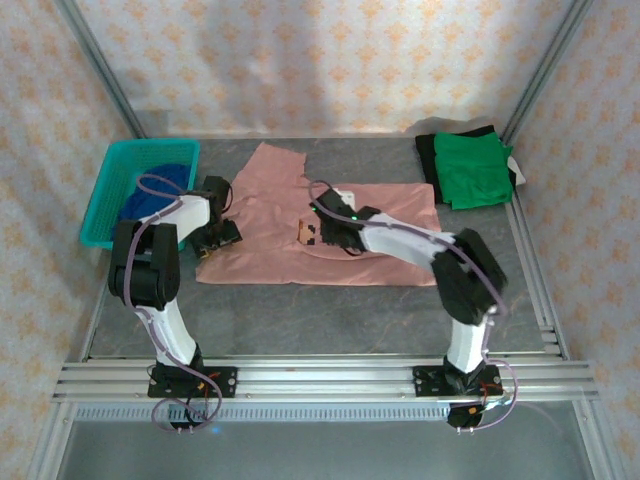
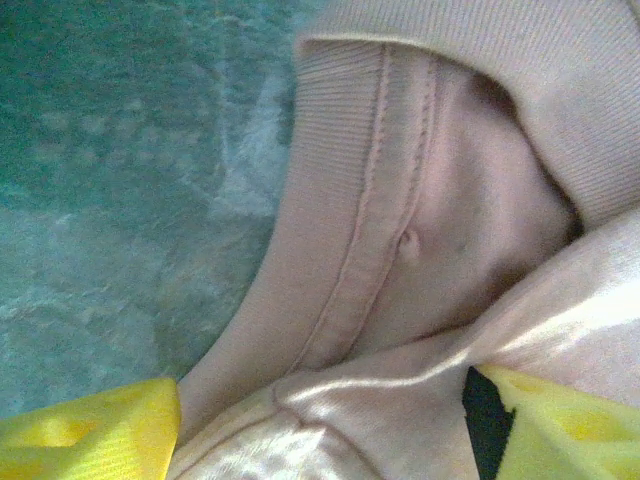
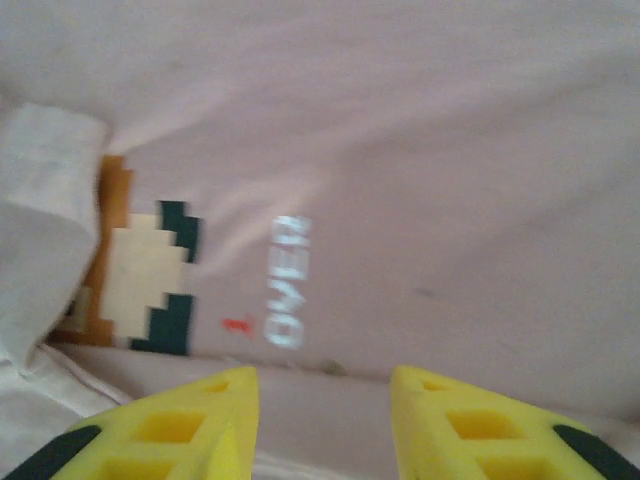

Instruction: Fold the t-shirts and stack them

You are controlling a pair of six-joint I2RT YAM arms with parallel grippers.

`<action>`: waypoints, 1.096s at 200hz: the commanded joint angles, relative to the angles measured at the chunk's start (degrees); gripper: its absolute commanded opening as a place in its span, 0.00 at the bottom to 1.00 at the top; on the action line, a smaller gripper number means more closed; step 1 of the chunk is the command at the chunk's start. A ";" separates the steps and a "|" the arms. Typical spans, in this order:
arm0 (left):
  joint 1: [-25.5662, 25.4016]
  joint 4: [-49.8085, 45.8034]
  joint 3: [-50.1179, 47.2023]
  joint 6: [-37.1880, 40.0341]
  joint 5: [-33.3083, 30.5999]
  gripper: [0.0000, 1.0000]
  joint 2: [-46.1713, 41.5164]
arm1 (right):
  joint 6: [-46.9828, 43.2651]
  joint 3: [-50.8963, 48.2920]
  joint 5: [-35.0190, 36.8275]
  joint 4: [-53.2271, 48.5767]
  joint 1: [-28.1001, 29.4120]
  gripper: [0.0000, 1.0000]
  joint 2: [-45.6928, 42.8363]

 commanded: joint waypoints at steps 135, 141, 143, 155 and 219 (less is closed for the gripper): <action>-3.77 5.72 -22.21 -8.41 1.67 0.84 -14.03 | 22.10 -34.67 -3.41 -7.24 -20.24 0.31 -23.82; -3.78 5.47 -22.14 -8.21 1.73 0.84 -14.16 | 22.45 -35.20 -4.05 -7.51 -20.11 0.31 -25.48; -3.75 5.50 -22.03 -8.21 1.78 0.84 -14.17 | 22.54 -35.42 -4.17 -7.58 -19.97 0.31 -25.95; -3.96 5.29 -21.62 -7.50 2.25 0.84 -14.20 | 22.76 -35.99 -4.05 -5.94 -17.63 0.33 -29.62; -4.97 3.36 -17.68 -5.94 0.42 0.84 -11.97 | 17.34 -13.71 -5.06 -0.82 -0.58 0.33 -9.46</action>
